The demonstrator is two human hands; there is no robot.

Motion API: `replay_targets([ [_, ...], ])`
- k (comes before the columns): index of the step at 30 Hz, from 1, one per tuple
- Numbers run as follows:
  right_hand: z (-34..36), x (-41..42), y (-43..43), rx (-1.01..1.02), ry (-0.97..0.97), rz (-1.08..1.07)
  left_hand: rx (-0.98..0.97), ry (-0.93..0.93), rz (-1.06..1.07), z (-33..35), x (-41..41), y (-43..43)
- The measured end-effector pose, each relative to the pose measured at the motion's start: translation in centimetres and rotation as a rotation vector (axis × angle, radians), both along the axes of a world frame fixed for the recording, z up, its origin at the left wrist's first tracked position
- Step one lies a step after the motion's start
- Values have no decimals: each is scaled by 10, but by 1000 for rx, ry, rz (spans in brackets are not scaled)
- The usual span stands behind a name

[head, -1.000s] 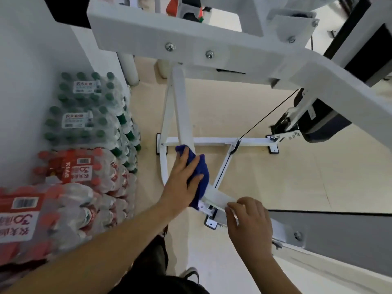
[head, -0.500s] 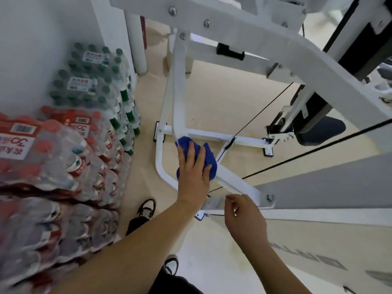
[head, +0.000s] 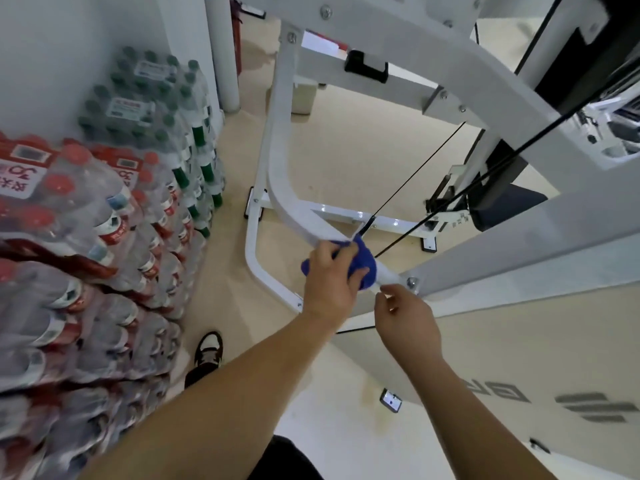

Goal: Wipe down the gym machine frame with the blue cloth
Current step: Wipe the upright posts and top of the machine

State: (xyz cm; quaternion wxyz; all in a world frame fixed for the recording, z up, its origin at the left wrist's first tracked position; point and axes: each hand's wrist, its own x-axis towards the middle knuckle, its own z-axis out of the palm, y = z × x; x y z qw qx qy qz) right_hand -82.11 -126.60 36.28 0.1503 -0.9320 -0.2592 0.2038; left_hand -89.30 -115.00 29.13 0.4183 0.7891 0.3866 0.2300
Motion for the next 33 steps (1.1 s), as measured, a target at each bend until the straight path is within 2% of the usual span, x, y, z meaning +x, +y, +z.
replay_targets([
  [4,-5,-2,-7,6,-26,-42,-71,-74,-182,-1,1,-34],
  [7,-19,-8,-17,37,61,-106,-180,-70,-193,-9,-23,-34],
  [10,-34,-27,-10,97,300,-134,-361,7,-33,-25,-61,-20],
  [13,-40,-48,21,172,586,-156,-423,69,43,-37,-84,4],
  [16,-52,-62,56,212,890,-310,-515,76,88,-49,-100,22],
  [19,-83,-69,87,269,1062,-389,-680,-6,119,-56,-116,39],
  [22,-122,-76,123,329,1049,-413,-772,-18,19,-75,-131,73],
  [25,-165,-80,165,317,1009,-449,-787,6,64,-111,-147,117],
  [28,-213,-90,206,268,949,-399,-770,79,159,-157,-161,152],
  [33,-310,-96,261,228,817,-253,-700,269,102,-268,-161,200],
])
